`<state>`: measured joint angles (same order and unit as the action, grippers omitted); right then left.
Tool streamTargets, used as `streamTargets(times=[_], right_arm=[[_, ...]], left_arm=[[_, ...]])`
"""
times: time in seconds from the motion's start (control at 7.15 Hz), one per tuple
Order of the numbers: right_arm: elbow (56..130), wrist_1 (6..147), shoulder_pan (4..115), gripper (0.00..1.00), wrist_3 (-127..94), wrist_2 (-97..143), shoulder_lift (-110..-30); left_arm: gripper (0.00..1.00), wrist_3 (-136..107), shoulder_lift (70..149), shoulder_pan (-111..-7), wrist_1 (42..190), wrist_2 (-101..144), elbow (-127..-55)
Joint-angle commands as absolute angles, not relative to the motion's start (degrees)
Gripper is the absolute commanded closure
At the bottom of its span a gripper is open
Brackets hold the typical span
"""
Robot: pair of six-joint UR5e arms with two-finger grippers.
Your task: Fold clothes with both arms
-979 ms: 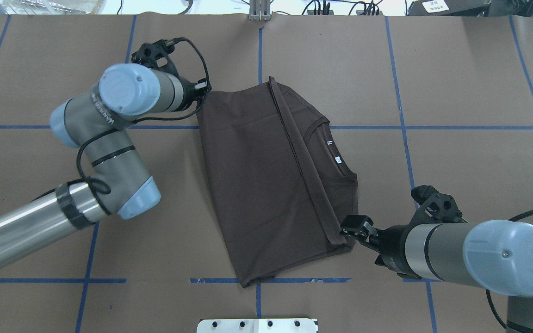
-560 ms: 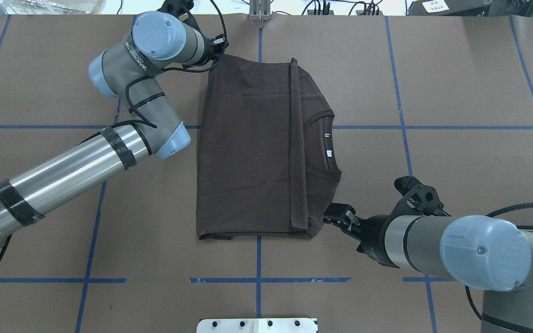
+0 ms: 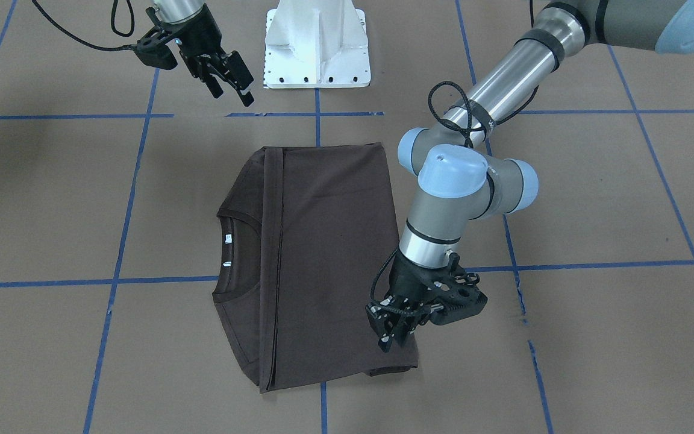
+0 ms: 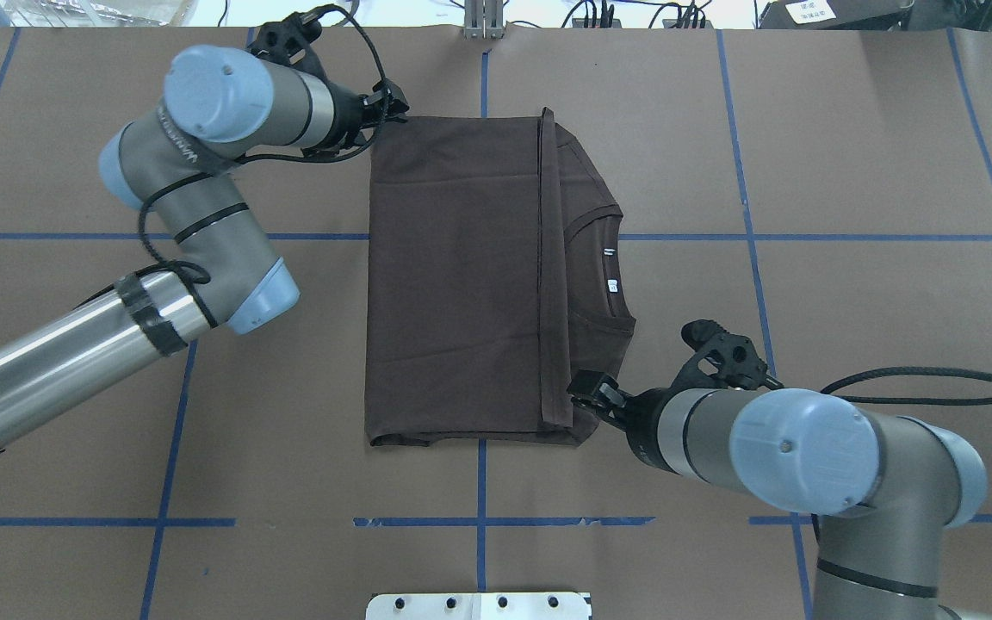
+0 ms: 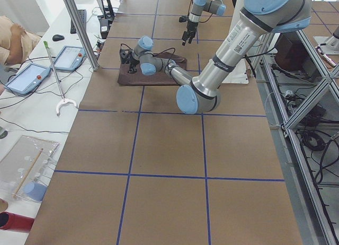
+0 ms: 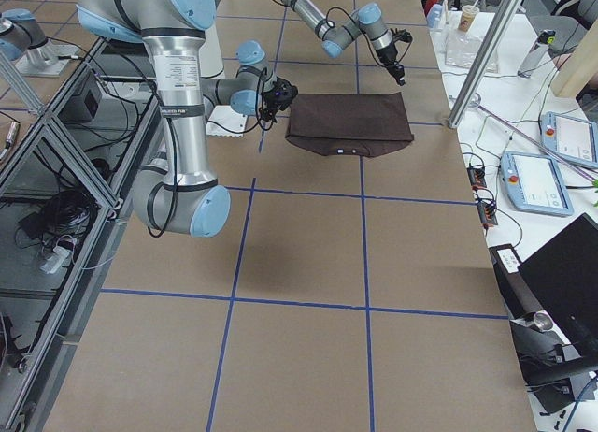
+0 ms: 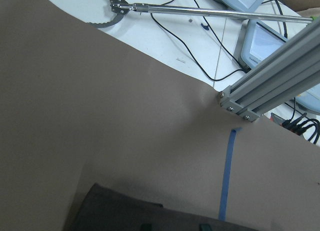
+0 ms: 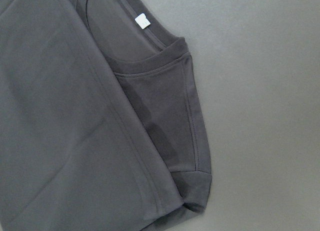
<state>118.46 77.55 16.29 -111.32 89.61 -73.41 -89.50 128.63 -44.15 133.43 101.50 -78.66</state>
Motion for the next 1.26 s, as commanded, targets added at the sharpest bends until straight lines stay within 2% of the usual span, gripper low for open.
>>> streamTargets(times=[0.0,0.28,0.42,0.7,1.12], right_arm=[[112.8,90.2,15.5,0.0,-96.5,89.7,-63.3],[110.5,91.1,15.3,0.0,-79.4,89.1,-62.8],[106.7,91.2,15.3,0.0,-71.6,89.0,-60.5],[102.9,91.3,15.3,0.0,-68.9,89.6,-58.5],[102.5,93.8,15.6,0.0,-65.2,89.6,-59.0]], left_arm=[[0.1,-90.0,124.5,-44.1,133.2,104.3,-84.3],[0.1,-90.1,124.1,-44.0,133.5,104.3,-84.3],[0.1,-90.3,123.9,-43.9,133.6,104.3,-84.5],[0.1,-91.3,123.9,-43.9,133.5,104.2,-84.5],[0.1,-91.4,123.8,-43.9,133.4,104.3,-84.5]])
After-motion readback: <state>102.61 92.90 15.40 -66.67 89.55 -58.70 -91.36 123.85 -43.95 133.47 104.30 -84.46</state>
